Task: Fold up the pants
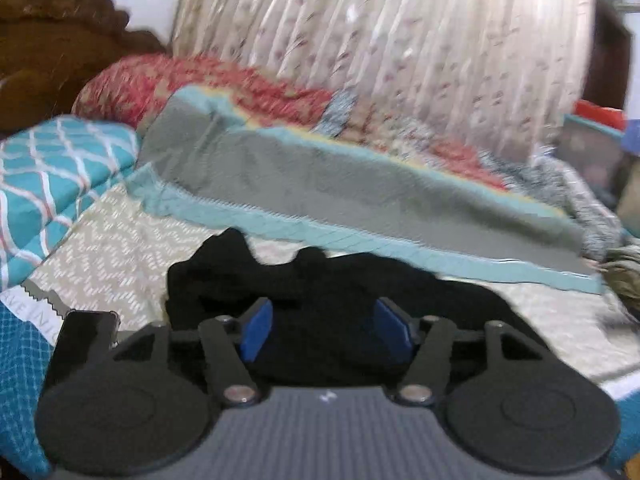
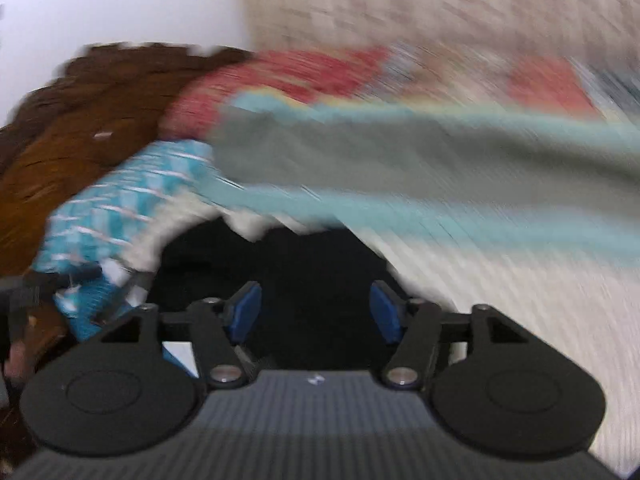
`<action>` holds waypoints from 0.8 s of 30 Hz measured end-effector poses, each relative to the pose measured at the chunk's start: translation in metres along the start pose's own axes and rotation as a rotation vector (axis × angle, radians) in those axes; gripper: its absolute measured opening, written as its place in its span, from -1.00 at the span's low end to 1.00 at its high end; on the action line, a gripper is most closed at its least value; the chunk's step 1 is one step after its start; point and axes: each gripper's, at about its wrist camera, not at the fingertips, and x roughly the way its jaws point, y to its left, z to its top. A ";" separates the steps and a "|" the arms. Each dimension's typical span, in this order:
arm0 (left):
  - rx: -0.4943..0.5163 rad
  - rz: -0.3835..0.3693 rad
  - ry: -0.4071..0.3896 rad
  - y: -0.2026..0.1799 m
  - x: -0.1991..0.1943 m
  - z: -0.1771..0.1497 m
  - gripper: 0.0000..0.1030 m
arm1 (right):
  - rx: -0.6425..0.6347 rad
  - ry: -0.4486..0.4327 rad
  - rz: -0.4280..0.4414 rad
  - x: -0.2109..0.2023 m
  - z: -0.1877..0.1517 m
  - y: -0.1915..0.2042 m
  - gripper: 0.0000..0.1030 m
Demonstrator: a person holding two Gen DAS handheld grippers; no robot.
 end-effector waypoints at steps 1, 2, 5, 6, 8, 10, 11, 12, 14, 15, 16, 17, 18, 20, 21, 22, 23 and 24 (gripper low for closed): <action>-0.022 0.034 0.025 0.008 0.019 0.005 0.22 | 0.074 0.028 -0.022 0.004 -0.011 -0.017 0.37; -0.033 0.070 0.048 0.015 0.037 0.010 0.25 | 0.126 0.049 -0.037 0.009 -0.018 -0.029 0.38; -0.025 0.186 0.107 0.032 0.088 0.019 0.70 | 0.224 0.084 -0.034 0.035 -0.021 -0.048 0.44; -0.017 0.243 0.133 0.037 0.104 0.018 0.72 | 0.244 0.096 -0.026 0.051 -0.015 -0.052 0.48; -0.037 0.343 0.205 0.047 0.126 0.015 0.59 | 0.267 0.132 -0.007 0.082 -0.009 -0.047 0.50; -0.096 0.300 0.270 0.055 0.138 0.006 -0.18 | 0.239 0.160 0.021 0.118 0.000 -0.036 0.50; -0.117 0.268 0.298 0.057 0.141 0.001 -0.49 | 0.219 0.174 0.033 0.135 0.003 -0.031 0.48; -0.133 0.250 0.327 0.056 0.142 -0.006 -0.80 | 0.196 0.202 0.048 0.154 0.005 -0.024 0.22; -0.151 0.235 0.304 0.053 0.131 -0.010 -0.83 | 0.143 0.253 0.018 0.196 0.022 -0.018 -0.86; -0.181 0.198 0.288 0.053 0.121 -0.010 -0.85 | 0.123 0.238 -0.007 0.206 0.029 -0.016 -0.84; -0.224 0.146 0.264 0.054 0.108 -0.008 -0.86 | 0.108 0.205 -0.007 0.213 0.043 -0.017 -0.85; -0.264 0.094 0.238 0.054 0.091 -0.006 -0.87 | 0.080 0.162 -0.024 0.213 0.056 -0.017 -0.85; -0.292 0.048 0.213 0.053 0.072 0.000 -0.87 | 0.037 0.104 -0.065 0.209 0.075 -0.018 -0.85; -0.293 -0.016 0.157 0.046 0.033 0.006 -0.87 | 0.003 -0.022 -0.150 0.191 0.112 -0.030 -0.85; -0.282 -0.048 0.133 0.043 0.016 0.007 -0.87 | 0.007 -0.094 -0.192 0.180 0.136 -0.037 -0.85; -0.260 -0.074 0.115 0.040 -0.003 0.006 -0.86 | 0.014 -0.166 -0.240 0.169 0.164 -0.047 -0.85; -0.238 -0.081 0.111 0.036 -0.014 0.004 -0.86 | 0.021 -0.234 -0.295 0.157 0.191 -0.056 -0.85; -0.208 -0.077 0.120 0.033 -0.024 0.000 -0.85 | 0.035 -0.292 -0.342 0.148 0.219 -0.069 -0.85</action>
